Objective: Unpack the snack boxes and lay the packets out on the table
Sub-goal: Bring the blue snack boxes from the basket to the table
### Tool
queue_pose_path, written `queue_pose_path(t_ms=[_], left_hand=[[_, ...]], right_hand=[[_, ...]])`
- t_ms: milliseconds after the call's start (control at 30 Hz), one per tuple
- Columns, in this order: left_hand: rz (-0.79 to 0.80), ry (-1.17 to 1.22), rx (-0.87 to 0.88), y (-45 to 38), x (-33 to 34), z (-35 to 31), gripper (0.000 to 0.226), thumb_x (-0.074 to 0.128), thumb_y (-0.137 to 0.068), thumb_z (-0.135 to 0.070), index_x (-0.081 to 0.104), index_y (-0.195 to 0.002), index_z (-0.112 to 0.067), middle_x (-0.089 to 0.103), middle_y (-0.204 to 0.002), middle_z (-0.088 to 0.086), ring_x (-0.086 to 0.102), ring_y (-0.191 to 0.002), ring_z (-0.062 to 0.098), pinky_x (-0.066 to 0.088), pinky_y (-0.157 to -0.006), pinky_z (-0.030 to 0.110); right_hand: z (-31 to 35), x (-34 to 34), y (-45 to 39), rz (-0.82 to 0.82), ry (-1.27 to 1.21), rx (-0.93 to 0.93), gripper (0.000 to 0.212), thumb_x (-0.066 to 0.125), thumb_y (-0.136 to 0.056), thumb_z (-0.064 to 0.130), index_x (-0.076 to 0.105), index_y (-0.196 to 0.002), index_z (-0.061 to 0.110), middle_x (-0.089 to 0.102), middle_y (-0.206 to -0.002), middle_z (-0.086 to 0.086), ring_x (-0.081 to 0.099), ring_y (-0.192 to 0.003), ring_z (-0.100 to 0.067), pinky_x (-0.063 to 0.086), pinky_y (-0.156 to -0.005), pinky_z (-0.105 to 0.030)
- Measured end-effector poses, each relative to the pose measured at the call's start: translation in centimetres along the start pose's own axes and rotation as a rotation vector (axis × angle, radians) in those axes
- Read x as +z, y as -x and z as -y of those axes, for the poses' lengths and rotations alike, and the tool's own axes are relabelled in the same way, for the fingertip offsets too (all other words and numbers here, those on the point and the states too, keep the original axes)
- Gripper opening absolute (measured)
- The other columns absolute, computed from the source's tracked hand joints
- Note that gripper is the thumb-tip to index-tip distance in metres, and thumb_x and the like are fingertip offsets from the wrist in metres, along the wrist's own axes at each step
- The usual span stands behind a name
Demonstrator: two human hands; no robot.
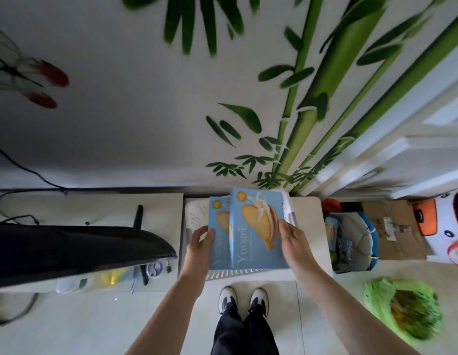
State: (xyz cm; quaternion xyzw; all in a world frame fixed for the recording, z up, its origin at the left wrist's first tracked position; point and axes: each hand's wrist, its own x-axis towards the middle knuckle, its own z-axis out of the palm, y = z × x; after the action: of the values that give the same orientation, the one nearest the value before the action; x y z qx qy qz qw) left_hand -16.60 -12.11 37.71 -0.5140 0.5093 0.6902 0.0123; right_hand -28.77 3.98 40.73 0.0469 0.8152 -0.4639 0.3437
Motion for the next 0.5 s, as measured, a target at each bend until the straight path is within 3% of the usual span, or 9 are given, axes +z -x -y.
queue_pose_path(t_ms=[67, 133, 233, 300, 367, 433, 500], left_hand=[[-0.046, -0.013, 0.047, 2.6, -0.8, -1.3, 0.028, 0.049, -0.1, -0.034, 0.057, -0.118, -0.016, 0.071, -0.1, 0.009, 0.069, -0.09, 0.027, 0.057, -0.08, 0.044], [-0.106, -0.003, 0.083, 5.1, -1.4, -2.5, 0.028, 0.049, -0.1, -0.034, 0.059, -0.117, -0.015, 0.069, -0.097, 0.007, 0.066, -0.088, 0.025, 0.054, -0.083, 0.045], [-0.171, 0.032, 0.117, 8.6, -2.4, -3.7, 0.031, 0.051, -0.097, -0.037, 0.06, -0.114, -0.012, 0.061, -0.086, 0.0, 0.056, -0.077, 0.015, 0.047, -0.07, 0.029], [-0.207, 0.07, 0.149, 11.0, -3.2, -4.5, 0.029, 0.057, -0.094, -0.039, 0.059, -0.112, -0.016, 0.06, -0.086, -0.001, 0.053, -0.075, 0.011, 0.043, -0.069, 0.025], [-0.208, 0.113, 0.175, 13.0, -3.8, -5.0, 0.032, 0.063, -0.09, -0.038, 0.057, -0.114, -0.017, 0.067, -0.093, 0.006, 0.06, -0.08, 0.015, 0.049, -0.076, 0.031], [-0.199, 0.164, 0.197, 15.1, -4.3, -5.0, 0.032, 0.068, -0.087, -0.035, 0.057, -0.112, -0.019, 0.071, -0.095, 0.01, 0.066, -0.082, 0.02, 0.054, -0.078, 0.041], [-0.214, 0.209, 0.212, 16.9, -4.8, -4.5, 0.032, 0.07, -0.081, -0.039, 0.057, -0.107, -0.025, 0.073, -0.097, 0.01, 0.068, -0.084, 0.023, 0.056, -0.08, 0.046]], right_hand=[[1.2, -0.4, 1.8, -0.014, -0.057, 0.028, 0.053, 0.035, -0.104, 0.035, 0.055, -0.097, -0.014, 0.054, -0.085, -0.034, 0.052, -0.074, -0.024, 0.036, -0.065, -0.031], [2.6, -0.8, 3.6, -0.014, -0.119, 0.048, 0.052, 0.035, -0.104, 0.039, 0.062, -0.095, -0.005, 0.066, -0.094, -0.028, 0.064, -0.082, -0.032, 0.047, -0.071, -0.037], [4.6, -1.1, 6.5, 0.003, -0.089, -0.023, 0.053, 0.036, -0.103, 0.041, 0.061, -0.097, -0.005, 0.062, -0.103, -0.033, 0.061, -0.082, -0.028, 0.047, -0.073, -0.04], [5.6, -1.2, 8.6, 0.028, -0.045, -0.094, 0.052, 0.038, -0.103, 0.041, 0.057, -0.104, -0.008, 0.057, -0.115, -0.032, 0.061, -0.097, -0.035, 0.048, -0.085, -0.043], [6.2, -1.3, 10.3, 0.096, -0.014, -0.123, 0.049, 0.038, -0.103, 0.041, 0.058, -0.107, -0.003, 0.056, -0.117, -0.029, 0.055, -0.111, -0.036, 0.046, -0.094, -0.042], [6.7, -1.4, 11.8, 0.193, -0.022, -0.08, 0.04, 0.037, -0.102, 0.046, 0.06, -0.1, 0.013, 0.058, -0.111, -0.02, 0.056, -0.106, -0.028, 0.043, -0.091, -0.036], [7.0, -1.4, 12.9, 0.3, -0.072, -0.008, 0.032, 0.036, -0.1, 0.052, 0.055, -0.095, 0.027, 0.057, -0.11, -0.001, 0.054, -0.105, -0.013, 0.039, -0.102, -0.035]])
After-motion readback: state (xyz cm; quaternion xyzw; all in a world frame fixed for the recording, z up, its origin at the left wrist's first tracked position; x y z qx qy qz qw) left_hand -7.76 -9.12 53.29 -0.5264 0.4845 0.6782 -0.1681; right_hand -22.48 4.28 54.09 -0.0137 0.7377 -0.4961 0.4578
